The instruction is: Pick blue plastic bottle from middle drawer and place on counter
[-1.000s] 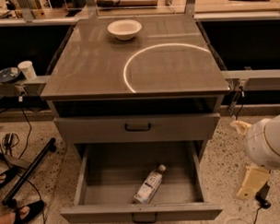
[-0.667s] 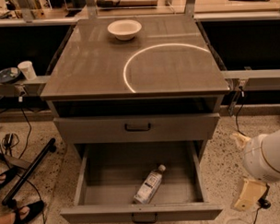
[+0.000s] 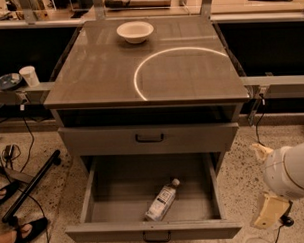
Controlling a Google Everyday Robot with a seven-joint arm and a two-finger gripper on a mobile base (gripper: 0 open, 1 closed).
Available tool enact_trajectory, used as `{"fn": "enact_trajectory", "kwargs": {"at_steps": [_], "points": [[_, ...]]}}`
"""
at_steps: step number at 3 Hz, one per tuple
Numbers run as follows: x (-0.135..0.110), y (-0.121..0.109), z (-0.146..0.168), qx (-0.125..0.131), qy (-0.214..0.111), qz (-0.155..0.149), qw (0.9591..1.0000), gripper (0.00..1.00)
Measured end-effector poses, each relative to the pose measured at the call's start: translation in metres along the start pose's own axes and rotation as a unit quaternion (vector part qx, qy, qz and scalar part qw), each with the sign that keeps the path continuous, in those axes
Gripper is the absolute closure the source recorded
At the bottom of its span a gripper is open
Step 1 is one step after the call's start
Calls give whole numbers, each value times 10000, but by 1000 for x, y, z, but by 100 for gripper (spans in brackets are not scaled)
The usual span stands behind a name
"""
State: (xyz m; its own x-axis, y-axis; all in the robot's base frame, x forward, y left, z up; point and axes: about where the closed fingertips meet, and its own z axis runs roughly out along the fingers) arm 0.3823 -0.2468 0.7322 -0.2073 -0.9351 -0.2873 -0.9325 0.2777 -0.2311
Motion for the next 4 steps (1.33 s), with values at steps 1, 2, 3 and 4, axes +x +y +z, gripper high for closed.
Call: {"fn": "enact_trajectory", "kwargs": {"at_steps": [1,2,3,4], "points": [[11,17,23,-97,-167,110,9998,0],[23,40,54,-314,-318,266,9986,0],[19,43,56,-363,-351,237,9984,0],[11,46,58,-448,-412,171,9980,0]]}}
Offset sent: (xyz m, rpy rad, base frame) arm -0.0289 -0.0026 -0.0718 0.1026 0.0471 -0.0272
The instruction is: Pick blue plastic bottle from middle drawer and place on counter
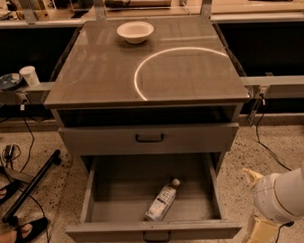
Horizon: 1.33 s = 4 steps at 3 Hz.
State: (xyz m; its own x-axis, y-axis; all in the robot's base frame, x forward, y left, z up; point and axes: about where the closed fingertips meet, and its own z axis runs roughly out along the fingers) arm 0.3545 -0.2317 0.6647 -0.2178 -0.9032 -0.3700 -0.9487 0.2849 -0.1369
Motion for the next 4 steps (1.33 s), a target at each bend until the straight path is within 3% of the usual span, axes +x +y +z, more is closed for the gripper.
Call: {"fn": "enact_trajectory", "kwargs": {"at_steps": [2,4], "points": [[-45,12,21,-329,-349,-398,9981,0],[-90,20,35,-623,-622,-895,9921,0]]}}
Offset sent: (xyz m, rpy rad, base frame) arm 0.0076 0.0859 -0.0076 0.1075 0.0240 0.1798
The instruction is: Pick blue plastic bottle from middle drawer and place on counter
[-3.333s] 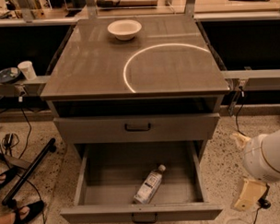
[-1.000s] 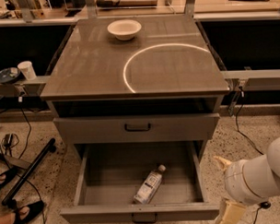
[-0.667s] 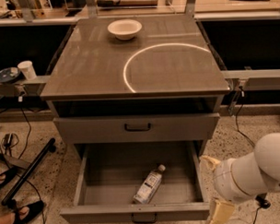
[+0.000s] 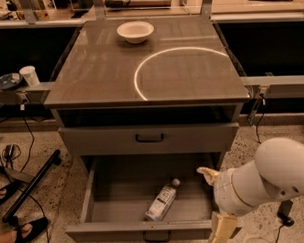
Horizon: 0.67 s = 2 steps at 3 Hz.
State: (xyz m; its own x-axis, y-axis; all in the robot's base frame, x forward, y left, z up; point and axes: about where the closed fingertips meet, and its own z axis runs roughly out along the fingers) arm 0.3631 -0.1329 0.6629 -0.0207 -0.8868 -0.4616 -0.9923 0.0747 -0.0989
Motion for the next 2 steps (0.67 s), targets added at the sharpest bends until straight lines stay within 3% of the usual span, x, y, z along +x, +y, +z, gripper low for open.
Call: {"fn": "enact_trajectory", "kwargs": {"at_steps": [2], "points": [[-37,10,8,-300,-253,-474,9981,0]]}}
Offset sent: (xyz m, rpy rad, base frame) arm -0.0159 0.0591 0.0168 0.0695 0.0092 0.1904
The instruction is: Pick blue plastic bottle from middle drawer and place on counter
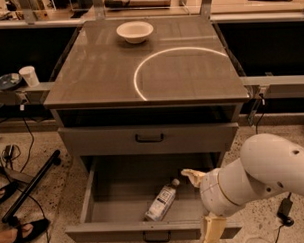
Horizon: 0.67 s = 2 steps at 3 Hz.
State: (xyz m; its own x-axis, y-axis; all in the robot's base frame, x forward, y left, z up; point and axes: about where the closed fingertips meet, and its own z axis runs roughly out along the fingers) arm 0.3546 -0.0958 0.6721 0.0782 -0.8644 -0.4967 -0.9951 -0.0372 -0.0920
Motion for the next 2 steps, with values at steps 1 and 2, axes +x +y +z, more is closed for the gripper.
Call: {"fn": "enact_trajectory", "kwargs": {"at_steps": [1,2], "points": [[-10,2,4,-132,-61,-205,9997,0],[-2,-2,10,-94,-43,-169,9998,0]]}}
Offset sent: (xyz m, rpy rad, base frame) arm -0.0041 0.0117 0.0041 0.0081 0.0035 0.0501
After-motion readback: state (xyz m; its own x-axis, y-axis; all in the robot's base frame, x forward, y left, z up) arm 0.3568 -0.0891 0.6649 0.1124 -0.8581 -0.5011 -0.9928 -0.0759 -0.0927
